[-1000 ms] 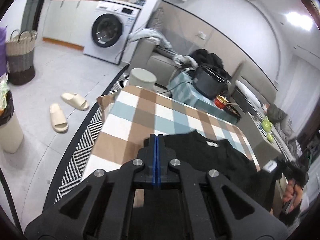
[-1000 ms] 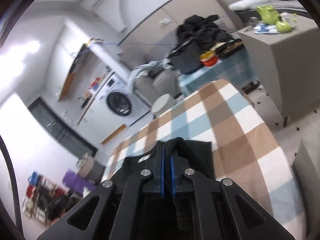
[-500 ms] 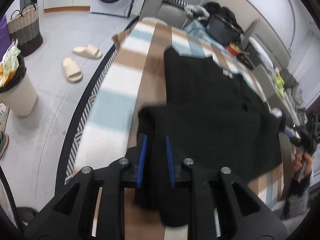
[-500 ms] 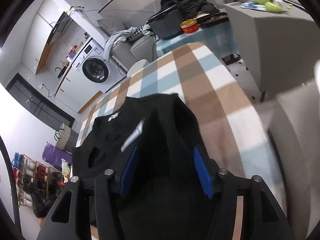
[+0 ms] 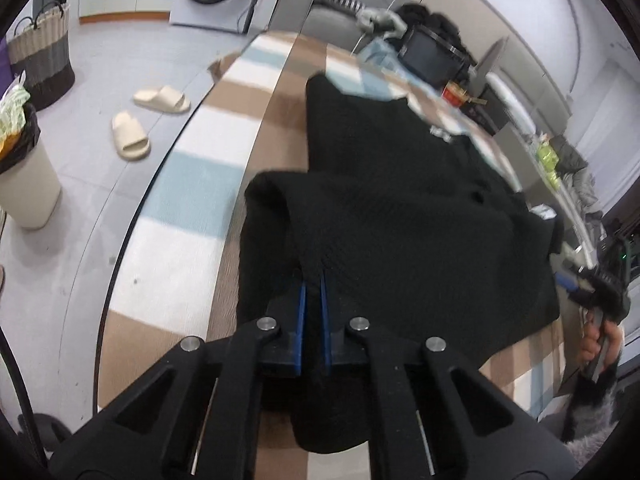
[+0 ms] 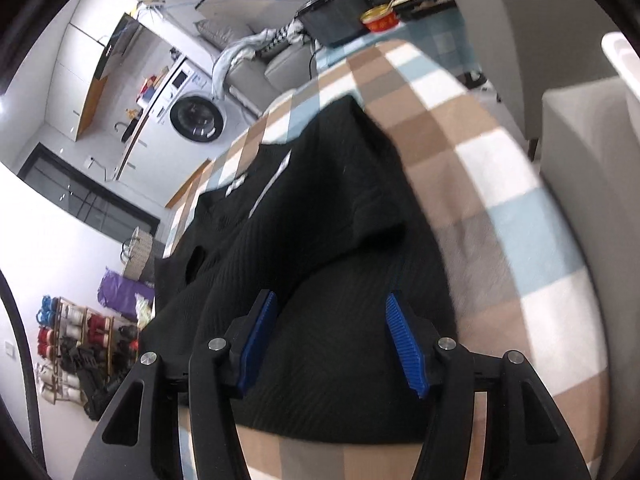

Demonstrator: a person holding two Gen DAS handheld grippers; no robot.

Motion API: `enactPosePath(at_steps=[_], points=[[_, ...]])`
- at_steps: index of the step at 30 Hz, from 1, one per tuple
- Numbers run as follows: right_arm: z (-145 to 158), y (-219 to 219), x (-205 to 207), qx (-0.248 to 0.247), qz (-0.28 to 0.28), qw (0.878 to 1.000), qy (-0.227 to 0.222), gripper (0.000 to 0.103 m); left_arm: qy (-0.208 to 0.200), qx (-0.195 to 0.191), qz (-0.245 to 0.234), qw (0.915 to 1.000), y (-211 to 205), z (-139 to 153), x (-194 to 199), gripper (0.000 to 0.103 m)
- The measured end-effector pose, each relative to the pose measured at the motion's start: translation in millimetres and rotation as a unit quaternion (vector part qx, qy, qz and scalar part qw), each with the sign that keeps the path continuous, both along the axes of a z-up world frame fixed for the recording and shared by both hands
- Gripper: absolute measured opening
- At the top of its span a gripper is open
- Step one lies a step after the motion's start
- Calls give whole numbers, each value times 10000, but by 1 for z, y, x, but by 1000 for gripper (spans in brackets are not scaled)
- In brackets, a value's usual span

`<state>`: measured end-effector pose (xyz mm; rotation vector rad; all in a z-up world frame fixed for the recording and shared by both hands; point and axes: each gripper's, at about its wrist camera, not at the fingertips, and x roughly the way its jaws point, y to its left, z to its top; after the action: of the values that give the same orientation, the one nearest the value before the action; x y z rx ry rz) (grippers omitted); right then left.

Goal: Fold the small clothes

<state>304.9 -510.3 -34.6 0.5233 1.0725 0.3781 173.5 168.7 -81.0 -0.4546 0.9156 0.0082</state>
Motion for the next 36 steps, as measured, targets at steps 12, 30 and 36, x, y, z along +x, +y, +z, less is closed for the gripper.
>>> enactPosePath(at_steps=[12,30,36], points=[[-4,14,19,-17,-202,9998,45,61,-1256,-251,196,9916,26,77,49,3],[8,-32,46,-290,-408,9986,-175,61,-892,-476,437,9939,47,46,151,3],[18,7,52,-512,459,9964,-495,5,-818,-448,444,9947,50,40,146,3]])
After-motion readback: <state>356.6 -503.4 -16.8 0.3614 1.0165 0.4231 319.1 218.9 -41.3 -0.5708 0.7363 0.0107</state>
